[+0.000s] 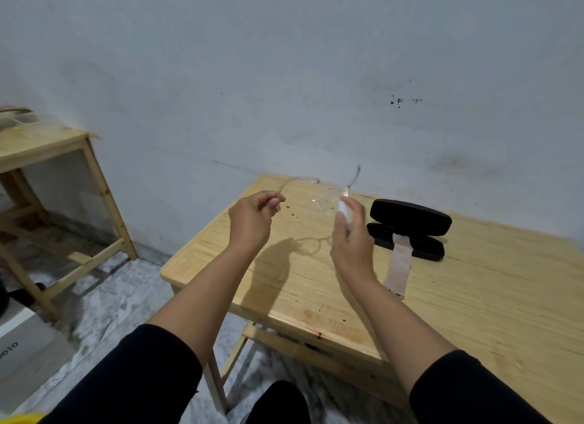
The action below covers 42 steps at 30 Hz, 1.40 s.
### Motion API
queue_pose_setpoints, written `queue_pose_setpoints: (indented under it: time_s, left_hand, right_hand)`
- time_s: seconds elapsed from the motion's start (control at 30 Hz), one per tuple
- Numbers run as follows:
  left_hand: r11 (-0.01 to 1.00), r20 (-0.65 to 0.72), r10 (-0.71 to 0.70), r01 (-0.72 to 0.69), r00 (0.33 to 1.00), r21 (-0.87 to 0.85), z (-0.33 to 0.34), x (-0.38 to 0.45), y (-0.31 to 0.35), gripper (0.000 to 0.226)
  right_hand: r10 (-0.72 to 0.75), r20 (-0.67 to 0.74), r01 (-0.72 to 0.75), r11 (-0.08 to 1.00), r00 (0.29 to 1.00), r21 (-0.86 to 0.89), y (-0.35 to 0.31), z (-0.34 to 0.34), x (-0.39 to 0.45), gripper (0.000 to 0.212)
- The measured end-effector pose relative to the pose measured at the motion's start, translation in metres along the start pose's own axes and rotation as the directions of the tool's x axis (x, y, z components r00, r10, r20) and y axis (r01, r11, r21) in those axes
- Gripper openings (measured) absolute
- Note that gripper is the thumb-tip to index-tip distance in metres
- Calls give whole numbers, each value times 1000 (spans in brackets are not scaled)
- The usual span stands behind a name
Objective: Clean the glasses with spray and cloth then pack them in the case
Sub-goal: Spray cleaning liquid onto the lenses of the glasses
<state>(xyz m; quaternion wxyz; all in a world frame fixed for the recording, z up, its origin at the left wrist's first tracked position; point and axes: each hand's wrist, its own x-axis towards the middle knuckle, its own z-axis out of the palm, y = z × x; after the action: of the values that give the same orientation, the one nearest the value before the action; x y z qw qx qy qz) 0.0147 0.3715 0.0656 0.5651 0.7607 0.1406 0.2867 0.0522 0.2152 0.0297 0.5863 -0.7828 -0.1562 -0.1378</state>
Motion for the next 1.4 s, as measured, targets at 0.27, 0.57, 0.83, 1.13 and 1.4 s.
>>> queue_pose_setpoints:
  time_s: [0.27,0.57,0.83,1.13,1.4]
  left_hand:
    - [998,-22,-15,13,1000,-69,-2,3,8,16]
    - [996,1,11,-11,1000,-91,9,-1,21,17]
    - [998,-6,26,-26,1000,-60,10,0,27,19]
    - [996,50,45,-42,998,-73,44,-4,40,17]
    - [988,215,87,-57,973,-140,124,-36,65,17]
  right_hand:
    - [371,209,-424,744,905,516,-4,-22,21,17]
    - [330,420,-517,704,846,488,-13,-2,7,14]
    - [381,302,-472,815,874,335,-5,-4,8,17]
    - [196,-144,-207,976,970,-64,5,-95,18,37]
    - [119,-488,-206,970,865,-129,-2,-224,-6,37]
